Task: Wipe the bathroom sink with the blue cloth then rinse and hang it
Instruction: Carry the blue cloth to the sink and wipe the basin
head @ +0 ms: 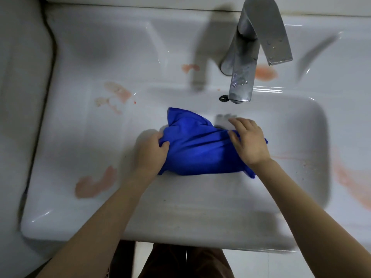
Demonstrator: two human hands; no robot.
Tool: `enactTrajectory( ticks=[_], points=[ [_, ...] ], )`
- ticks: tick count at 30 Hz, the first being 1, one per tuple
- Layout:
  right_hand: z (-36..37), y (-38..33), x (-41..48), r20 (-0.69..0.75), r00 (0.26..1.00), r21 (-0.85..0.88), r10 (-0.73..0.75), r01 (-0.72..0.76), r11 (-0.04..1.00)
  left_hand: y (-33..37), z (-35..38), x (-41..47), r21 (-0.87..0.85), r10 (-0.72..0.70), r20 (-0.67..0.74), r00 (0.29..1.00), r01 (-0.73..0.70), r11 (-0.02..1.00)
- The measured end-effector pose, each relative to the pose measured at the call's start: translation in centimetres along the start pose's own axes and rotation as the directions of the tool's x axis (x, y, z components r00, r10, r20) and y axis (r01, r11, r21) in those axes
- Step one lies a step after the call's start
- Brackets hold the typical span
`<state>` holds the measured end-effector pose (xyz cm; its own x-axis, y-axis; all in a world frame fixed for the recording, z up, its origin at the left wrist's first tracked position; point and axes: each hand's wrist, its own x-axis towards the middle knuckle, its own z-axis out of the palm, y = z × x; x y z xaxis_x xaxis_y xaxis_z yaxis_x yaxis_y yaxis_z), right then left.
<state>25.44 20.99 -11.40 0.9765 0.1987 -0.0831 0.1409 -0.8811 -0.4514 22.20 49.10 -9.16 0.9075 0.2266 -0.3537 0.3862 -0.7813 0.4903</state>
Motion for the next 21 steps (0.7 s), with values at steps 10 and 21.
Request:
enactTrajectory(
  ticks=[10,21],
  points=[
    [1.1,0.1,-0.8,0.06,0.985,-0.108,0.159,-0.152,0.982,1.6,-0.3,1.9,0.516,0.376,0.01,0.926,-0.327,0.792],
    [-0.7,1.6,-0.6,0.373,0.877,0.047,0.301,-0.342,0.939,2.5,2.1,6.0,0.402,0.438,0.207,0.875,-0.484,0.777]
  ],
)
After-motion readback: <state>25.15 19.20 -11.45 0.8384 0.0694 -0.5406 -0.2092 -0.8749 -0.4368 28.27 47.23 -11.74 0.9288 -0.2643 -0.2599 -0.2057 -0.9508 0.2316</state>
